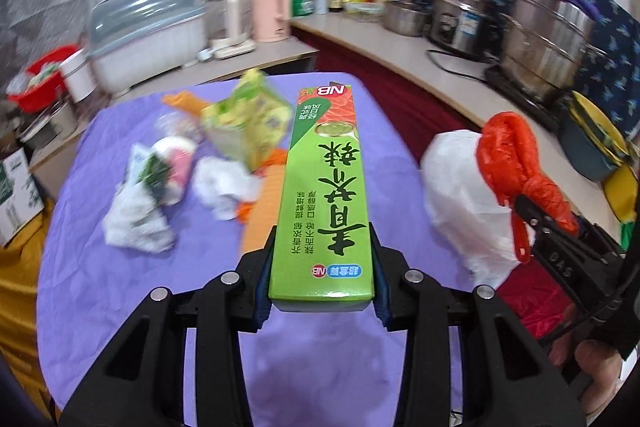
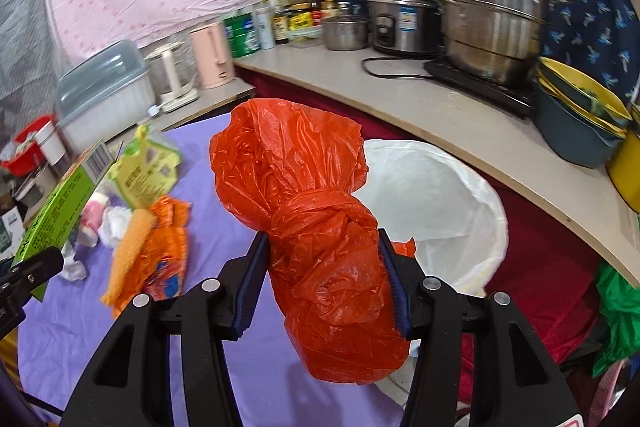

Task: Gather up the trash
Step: 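Carry both items over the white trash bag and open both tools to drop them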

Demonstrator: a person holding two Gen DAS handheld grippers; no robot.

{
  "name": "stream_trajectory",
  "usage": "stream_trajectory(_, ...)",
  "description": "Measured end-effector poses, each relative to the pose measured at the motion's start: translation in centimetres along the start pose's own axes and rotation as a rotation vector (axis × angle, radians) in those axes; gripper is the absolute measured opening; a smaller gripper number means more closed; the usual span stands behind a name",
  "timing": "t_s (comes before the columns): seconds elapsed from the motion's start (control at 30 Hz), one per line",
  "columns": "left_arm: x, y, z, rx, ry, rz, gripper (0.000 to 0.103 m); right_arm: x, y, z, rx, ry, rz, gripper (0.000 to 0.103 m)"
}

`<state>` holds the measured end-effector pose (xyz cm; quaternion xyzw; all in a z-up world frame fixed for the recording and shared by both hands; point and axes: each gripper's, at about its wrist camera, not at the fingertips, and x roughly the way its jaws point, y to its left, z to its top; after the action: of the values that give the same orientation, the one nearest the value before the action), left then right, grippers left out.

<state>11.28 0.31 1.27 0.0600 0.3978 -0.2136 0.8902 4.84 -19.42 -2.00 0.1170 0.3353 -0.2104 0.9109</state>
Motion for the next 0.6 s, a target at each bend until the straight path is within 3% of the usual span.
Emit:
stream_trajectory(0.37,4.8,-11.1,2.5,0.19,0.05,-0.205,0.038,2.7,-7.7,0.9,0.079,0.041,-0.11,0.051)
stream_trajectory(0.6,10.2,-15.6,3.1,0.249,0.125,-0.22,0.038,5.6,-10.1,1.3,0.104,0.082,-0.149,0.052)
